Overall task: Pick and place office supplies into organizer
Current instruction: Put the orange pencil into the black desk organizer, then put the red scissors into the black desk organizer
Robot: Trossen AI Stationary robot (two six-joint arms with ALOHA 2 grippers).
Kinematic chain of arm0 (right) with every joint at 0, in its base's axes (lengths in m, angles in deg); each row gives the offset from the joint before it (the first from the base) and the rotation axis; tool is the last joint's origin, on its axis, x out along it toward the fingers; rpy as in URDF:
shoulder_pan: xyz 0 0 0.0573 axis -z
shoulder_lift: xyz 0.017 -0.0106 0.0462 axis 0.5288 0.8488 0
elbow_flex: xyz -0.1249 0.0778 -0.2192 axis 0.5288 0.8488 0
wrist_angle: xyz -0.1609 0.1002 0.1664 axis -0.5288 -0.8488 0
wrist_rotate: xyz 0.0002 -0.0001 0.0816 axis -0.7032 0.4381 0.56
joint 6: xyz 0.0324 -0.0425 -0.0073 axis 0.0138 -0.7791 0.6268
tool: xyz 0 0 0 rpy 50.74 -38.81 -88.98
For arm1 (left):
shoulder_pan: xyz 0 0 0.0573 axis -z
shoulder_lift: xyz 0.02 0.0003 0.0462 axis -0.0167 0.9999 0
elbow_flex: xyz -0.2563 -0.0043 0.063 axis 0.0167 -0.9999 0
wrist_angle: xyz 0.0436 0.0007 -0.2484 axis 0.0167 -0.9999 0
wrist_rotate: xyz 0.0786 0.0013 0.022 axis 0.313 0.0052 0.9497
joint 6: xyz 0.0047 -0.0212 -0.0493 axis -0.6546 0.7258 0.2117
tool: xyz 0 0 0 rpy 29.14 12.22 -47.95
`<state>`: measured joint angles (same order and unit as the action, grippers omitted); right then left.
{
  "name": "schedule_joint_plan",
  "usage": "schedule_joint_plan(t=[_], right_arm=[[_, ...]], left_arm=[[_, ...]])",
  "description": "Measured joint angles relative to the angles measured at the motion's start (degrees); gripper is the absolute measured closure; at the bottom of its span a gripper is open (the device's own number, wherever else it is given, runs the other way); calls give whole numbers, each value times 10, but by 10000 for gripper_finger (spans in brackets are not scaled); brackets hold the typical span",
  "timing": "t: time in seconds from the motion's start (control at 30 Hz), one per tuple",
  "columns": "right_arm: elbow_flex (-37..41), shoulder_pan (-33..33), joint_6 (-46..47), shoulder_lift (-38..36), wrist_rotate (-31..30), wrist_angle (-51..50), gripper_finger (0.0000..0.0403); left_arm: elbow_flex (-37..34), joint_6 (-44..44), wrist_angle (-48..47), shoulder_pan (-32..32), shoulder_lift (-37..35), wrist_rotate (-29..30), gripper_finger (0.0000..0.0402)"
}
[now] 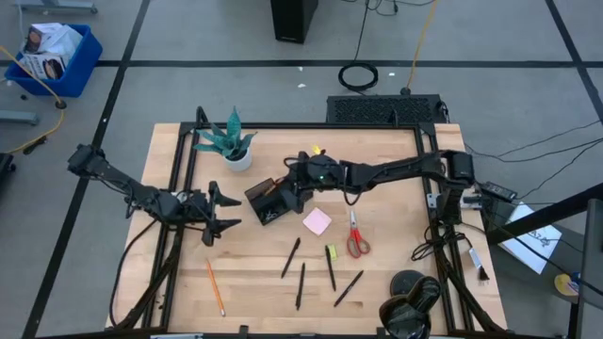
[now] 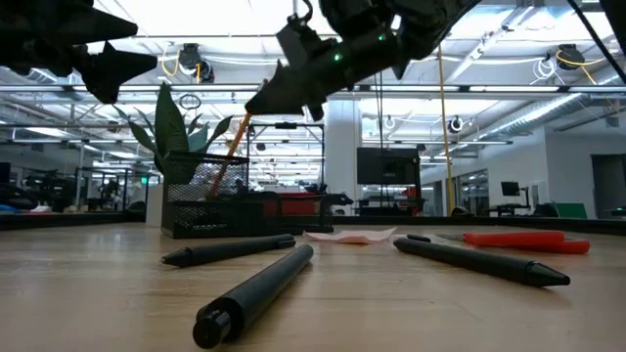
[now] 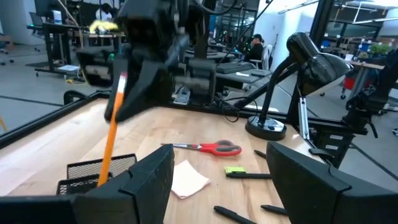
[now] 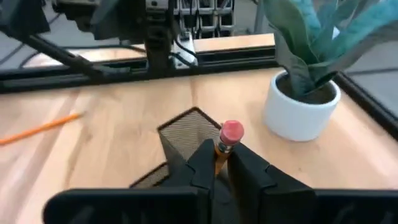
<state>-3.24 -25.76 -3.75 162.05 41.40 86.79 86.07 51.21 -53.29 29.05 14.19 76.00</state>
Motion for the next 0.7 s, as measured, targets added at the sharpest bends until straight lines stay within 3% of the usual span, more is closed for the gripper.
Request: schedule_joint_plan(t=[0.43, 0.7], right_arm=[[-4, -5, -23, 10, -4, 56, 250], [-4, -47, 3, -7, 8, 67, 230]], left_arm=[[0, 7, -28, 0, 0, 0, 142], [0, 12, -29, 0, 1, 0, 142]])
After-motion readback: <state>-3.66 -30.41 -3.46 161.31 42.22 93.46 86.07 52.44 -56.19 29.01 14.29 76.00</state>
